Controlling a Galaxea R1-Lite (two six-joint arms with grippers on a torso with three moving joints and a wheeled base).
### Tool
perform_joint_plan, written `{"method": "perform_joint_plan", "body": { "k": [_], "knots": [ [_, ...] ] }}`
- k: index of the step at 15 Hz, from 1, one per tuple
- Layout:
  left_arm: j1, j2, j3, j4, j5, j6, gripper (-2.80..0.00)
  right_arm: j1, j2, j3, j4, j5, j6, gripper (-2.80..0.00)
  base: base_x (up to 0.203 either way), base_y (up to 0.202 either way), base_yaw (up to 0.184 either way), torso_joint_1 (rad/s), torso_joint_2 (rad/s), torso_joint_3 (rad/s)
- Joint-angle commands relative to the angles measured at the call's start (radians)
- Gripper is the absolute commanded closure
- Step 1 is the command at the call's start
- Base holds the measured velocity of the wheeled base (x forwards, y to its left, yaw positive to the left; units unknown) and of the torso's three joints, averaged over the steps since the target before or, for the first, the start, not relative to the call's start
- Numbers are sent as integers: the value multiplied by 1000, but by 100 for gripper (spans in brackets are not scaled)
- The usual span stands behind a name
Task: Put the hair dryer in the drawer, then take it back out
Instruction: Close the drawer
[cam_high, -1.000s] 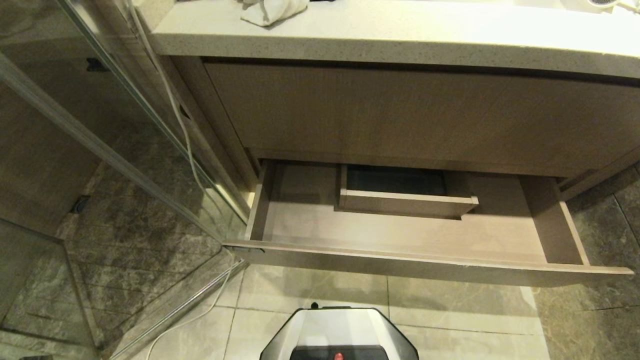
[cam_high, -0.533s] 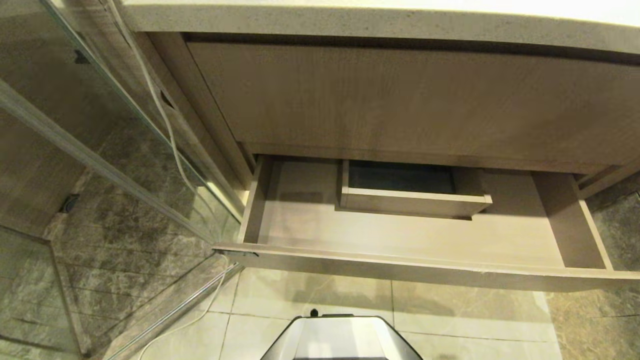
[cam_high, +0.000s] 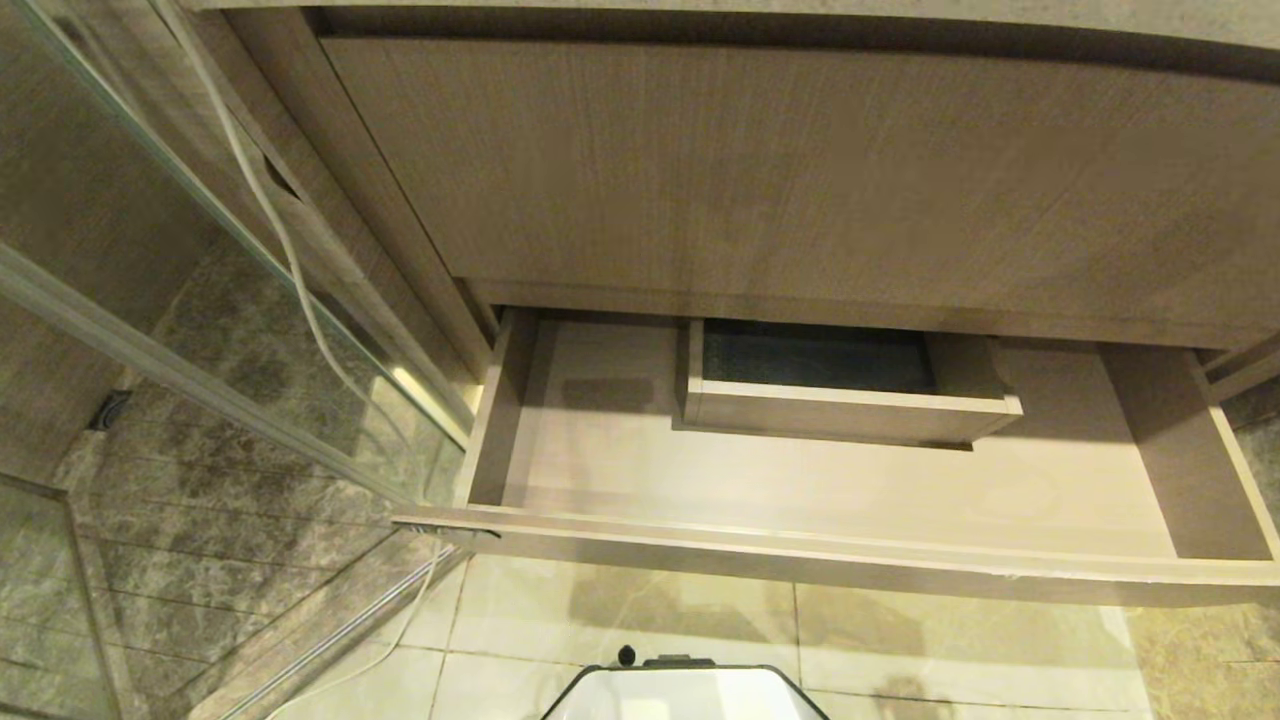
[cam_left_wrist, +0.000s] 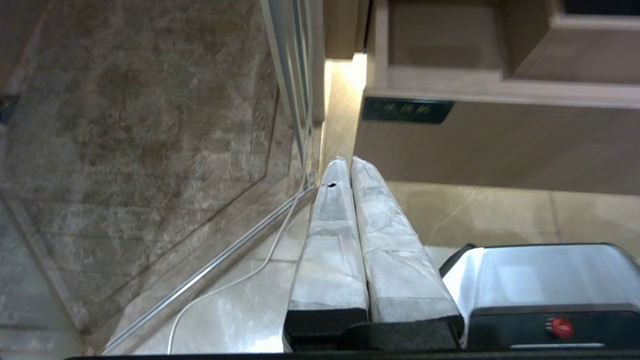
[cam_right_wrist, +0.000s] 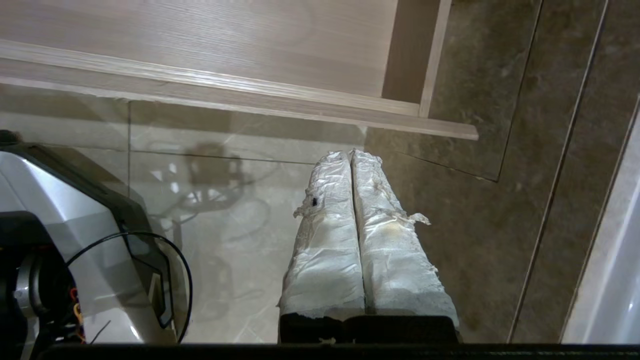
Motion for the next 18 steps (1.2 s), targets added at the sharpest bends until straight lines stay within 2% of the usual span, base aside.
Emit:
{"method": "perform_joint_plan", "body": {
  "k": [1, 9, 13, 15, 18],
  "knots": [
    [0, 0, 2, 1, 0, 0, 0, 5, 32, -7, 3, 1, -3, 0, 0, 0, 0, -45, 429, 360],
    [0, -1, 1, 1, 0, 0, 0, 14, 99, -20, 0, 1, -3, 0, 0, 0, 0, -54, 344, 304],
    [0, 0, 2, 1, 0, 0, 0, 16, 169, -71, 13, -3, -3, 0, 0, 0, 0, -40, 292, 243],
    [0, -1, 1, 1, 0, 0, 0, 15, 232, -106, 71, -6, -2, 0, 0, 0, 0, 5, 244, 116],
    [0, 0, 2, 1, 0, 0, 0, 16, 347, -124, 257, -7, -3, 0, 0, 0, 0, 6, 71, 63]
  ]
}}
